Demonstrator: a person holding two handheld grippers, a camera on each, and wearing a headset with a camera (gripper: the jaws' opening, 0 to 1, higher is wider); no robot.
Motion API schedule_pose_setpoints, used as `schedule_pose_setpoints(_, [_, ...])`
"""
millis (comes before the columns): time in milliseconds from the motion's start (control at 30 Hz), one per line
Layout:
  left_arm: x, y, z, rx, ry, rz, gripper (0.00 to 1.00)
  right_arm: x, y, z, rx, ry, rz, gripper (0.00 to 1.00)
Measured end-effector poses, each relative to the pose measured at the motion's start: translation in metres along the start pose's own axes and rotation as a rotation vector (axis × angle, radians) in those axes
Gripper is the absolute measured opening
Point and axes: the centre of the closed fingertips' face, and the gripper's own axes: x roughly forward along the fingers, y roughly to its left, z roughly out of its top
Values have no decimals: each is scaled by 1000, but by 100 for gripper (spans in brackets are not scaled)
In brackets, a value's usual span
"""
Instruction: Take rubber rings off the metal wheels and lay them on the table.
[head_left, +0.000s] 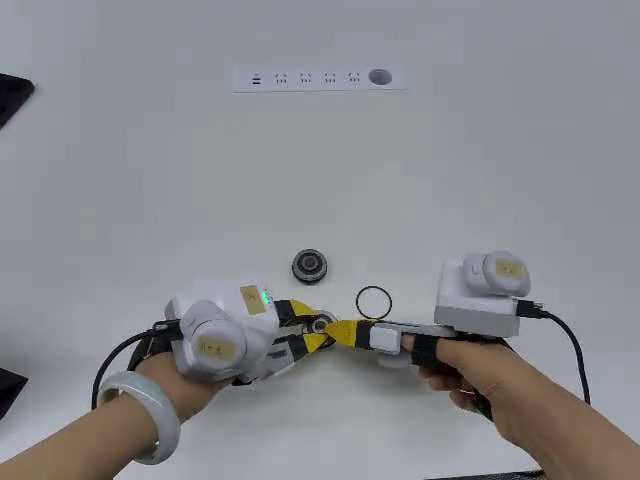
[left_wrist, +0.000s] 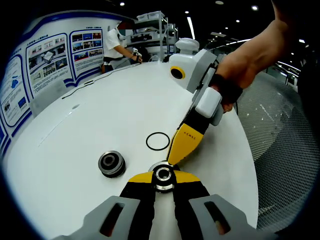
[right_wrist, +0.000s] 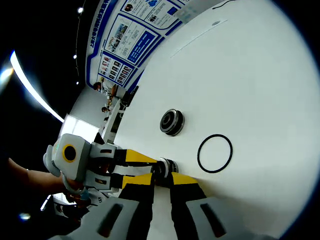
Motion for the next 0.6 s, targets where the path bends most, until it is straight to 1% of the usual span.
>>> schedule_pose_setpoints(100, [0,0,-1,0,0,0,13,0,0,0,-1,2,-3,11])
schedule_pose_setpoints(333, [0,1,-1,0,-1,0,13,1,-6,-1,-8,7,-32,4])
schedule_pose_setpoints(600, [0,1,-1,2,0,-2,13,0,-6,0,-3,7,-30,2])
